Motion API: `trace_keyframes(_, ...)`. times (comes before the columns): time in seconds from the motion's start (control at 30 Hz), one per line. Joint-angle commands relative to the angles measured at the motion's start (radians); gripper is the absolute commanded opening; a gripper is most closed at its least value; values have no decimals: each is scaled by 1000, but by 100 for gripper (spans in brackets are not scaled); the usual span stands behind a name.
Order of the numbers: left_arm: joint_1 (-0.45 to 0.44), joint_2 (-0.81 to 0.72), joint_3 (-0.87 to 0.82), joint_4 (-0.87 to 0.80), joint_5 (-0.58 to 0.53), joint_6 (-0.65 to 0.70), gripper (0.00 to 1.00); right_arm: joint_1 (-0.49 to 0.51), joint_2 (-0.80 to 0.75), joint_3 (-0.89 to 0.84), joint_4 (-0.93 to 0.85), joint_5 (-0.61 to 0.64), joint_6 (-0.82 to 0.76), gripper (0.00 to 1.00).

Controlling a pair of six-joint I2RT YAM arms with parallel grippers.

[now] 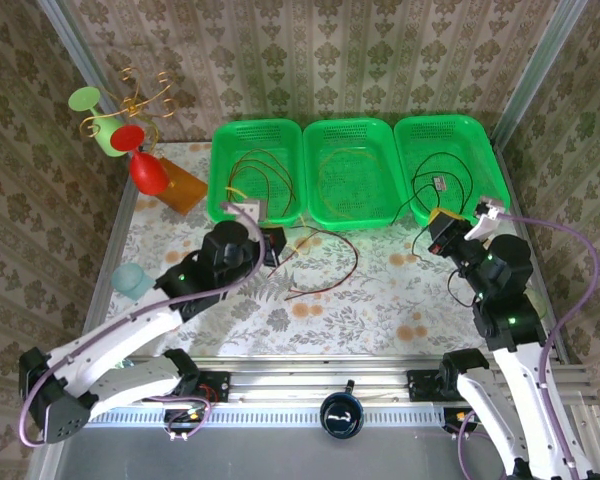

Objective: Untangle the cables

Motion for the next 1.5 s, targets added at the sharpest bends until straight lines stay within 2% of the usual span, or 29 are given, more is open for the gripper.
trace_keyframes(0.0,26,88,103,1,100,52,0,-4,-33,92,-45,-39,-49,0)
trace_keyframes(0.13,61,238,211,21,176,74,0,-4,-38,165,-101,-58,-92,0)
trace_keyframes(0.53,184,676,570,77,345,81,0,-5,-18,201,-111,-66,-143,0)
trace_keyframes(0.7,220,893,742,111,469,41,0,-5,-31,202,-139,-60,-164,0)
trace_keyframes(0.8,221,1009,866,60,483,41,0,-5,-46,202,-157,-48,-177,0)
trace_keyframes(0.93,223,1109,944,54,471,42,0,-5,-69,201,-180,-37,-190,0)
trace_keyframes(0.97,226,1124,942,73,466,41,3,-5,-74,201,-188,-34,-193,0)
trace_keyframes(1.07,228,1162,961,60,466,40,36,-5,-88,197,-202,-19,-198,0)
trace_keyframes(1.2,223,1163,1003,-14,455,75,58,-5,-94,201,-208,-8,-208,0)
trace_keyframes(1.27,219,1141,1000,-40,416,105,65,-5,-92,200,-203,-6,-208,0)
trace_keyframes(1.47,216,1057,962,-89,329,155,70,-5,-74,203,-194,61,-191,0)
